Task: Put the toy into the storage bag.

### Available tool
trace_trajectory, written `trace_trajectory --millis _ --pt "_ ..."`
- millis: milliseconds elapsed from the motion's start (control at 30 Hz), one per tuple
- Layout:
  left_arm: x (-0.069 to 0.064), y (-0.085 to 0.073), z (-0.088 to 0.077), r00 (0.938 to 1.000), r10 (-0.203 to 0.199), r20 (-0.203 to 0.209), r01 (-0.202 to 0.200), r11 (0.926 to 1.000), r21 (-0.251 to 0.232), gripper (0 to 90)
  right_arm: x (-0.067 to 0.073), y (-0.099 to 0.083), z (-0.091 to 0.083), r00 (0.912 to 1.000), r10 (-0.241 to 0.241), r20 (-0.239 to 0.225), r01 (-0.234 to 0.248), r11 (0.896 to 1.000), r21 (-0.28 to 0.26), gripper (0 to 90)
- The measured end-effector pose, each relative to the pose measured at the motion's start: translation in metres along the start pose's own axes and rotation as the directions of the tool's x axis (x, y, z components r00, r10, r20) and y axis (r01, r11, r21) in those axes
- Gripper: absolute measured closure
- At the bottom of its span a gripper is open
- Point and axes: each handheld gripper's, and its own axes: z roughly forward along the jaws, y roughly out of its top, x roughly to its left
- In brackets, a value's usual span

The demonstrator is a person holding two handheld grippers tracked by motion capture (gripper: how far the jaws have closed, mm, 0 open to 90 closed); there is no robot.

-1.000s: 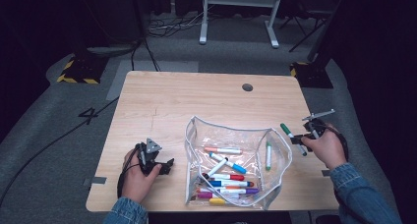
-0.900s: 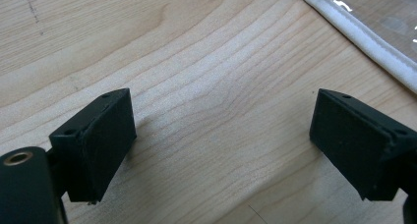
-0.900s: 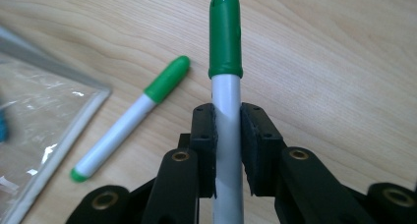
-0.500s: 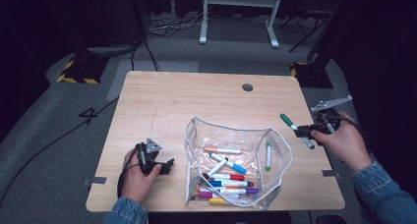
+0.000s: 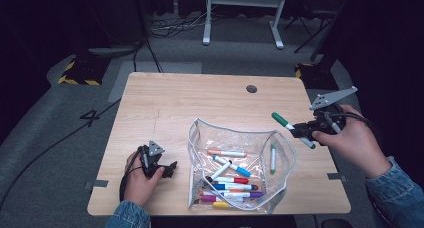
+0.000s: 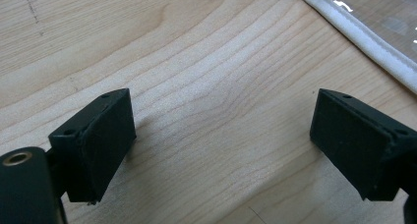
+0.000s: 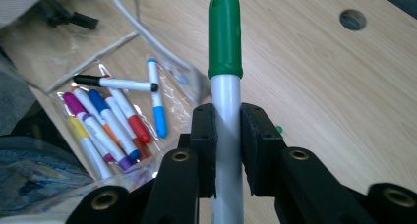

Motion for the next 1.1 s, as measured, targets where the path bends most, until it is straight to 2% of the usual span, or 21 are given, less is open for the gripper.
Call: trace_trajectory --millis 200,400,600,767,1100 --pt "0.000 0.000 0.000 1.0000 -0.001 0.000 0.001 1.0000 0.000 10.2 0.025 0.021 -0.001 0.9962 -0.065 -0.058 0.065 0.998 -0.013 77.5" --pt "0.000 0.000 0.000 1.0000 0.000 0.000 0.000 1.0000 0.000 10.2 0.047 0.035 0.010 0.9851 -0.123 -0.120 0.124 0.992 0.001 77.5" --pt "0.000 0.000 0.000 1.0000 0.001 0.001 -0.001 1.0000 0.001 10.0 0.068 0.042 0.035 0.9661 -0.171 -0.193 0.180 0.983 0.032 77.5" --pt "0.000 0.001 0.001 1.0000 0.000 0.002 0.000 1.0000 0.002 9.7 0.081 0.046 0.061 0.9522 -0.186 -0.242 0.209 0.975 0.072 77.4" --pt "0.000 0.001 0.001 1.0000 0.007 0.002 -0.007 1.0000 0.006 9.5 0.100 0.049 0.102 0.9273 -0.213 -0.308 0.262 0.956 0.128 77.4"
